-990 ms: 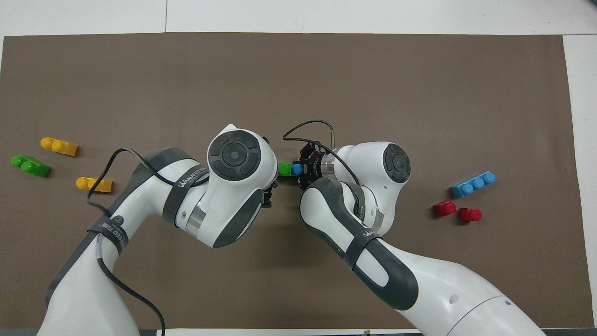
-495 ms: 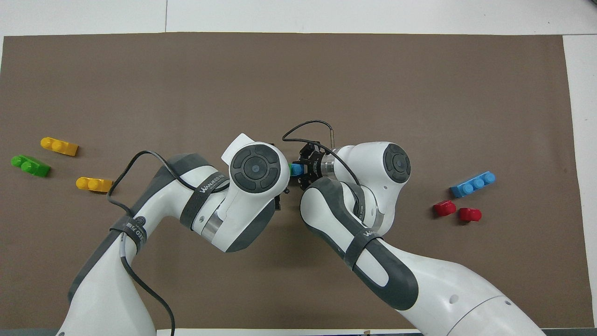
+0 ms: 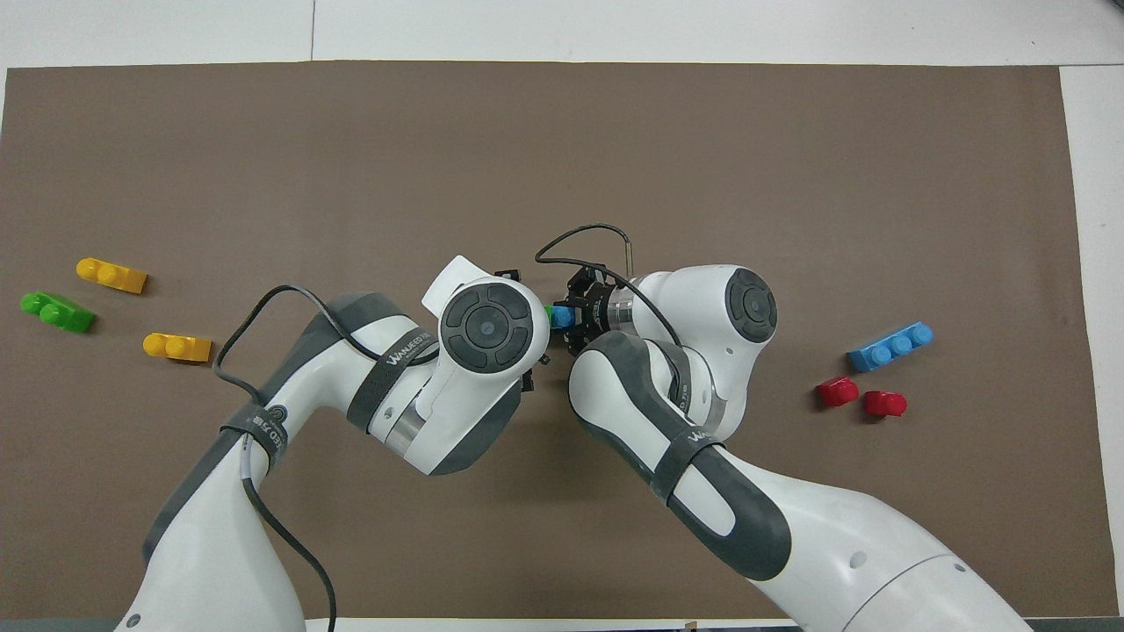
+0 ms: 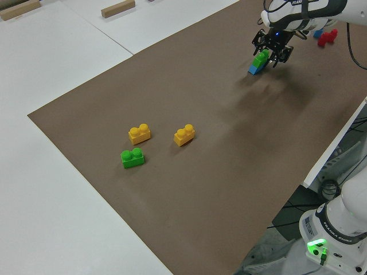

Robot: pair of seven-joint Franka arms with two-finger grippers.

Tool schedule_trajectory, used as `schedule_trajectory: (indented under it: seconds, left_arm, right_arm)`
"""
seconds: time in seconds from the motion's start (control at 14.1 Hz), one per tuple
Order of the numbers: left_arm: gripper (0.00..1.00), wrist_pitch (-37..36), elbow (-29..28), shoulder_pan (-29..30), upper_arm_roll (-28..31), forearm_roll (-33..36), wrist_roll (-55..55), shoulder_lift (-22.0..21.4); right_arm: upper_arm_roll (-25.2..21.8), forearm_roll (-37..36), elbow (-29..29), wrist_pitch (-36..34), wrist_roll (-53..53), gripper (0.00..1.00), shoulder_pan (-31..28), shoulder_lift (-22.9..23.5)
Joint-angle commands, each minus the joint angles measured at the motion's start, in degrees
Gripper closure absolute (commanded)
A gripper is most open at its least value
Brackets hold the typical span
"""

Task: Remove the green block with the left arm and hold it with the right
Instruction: 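Pull the green brick away with the left gripper while the right gripper pulls blue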

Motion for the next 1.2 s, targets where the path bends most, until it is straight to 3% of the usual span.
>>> schedule_trajectory:
  seconds: [0.0, 0.14, 0.21, 0.78, 1.13]
  left_arm:
    - [0.38, 2.46, -1.18, -0.66, 0.86, 3.05, -2.96, -0.09]
    - [0.8, 3.08, -1.27, -0.48, 0.86, 3.75, -3.06, -0.09]
    - [0.97, 3.6, -1.27, -0.48, 0.86, 4.36, -3.14, -0.01]
    - [1.0, 5.1, -1.27, 0.05, 0.95, 4.54, -3.41, -0.35]
    - [1.0, 0.46, -0.74, 1.8, 0.95, 4.63, -1.57, -6.06]
  right_arm:
    - [0.17, 1.58, -0.23, 0.55, -2.33, 1.0, -0.44, 0.05]
    - [0.17, 1.58, -0.23, 0.55, -2.33, 1.0, -0.71, 0.05]
    - [0.17, 1.58, -0.23, 0.55, -2.33, 1.0, -0.71, 0.05]
    - [0.17, 1.58, 0.21, -0.06, -1.98, 1.0, -1.23, 0.05]
    - [0.17, 1.58, 1.35, -1.55, -0.83, 1.0, -1.23, 0.05]
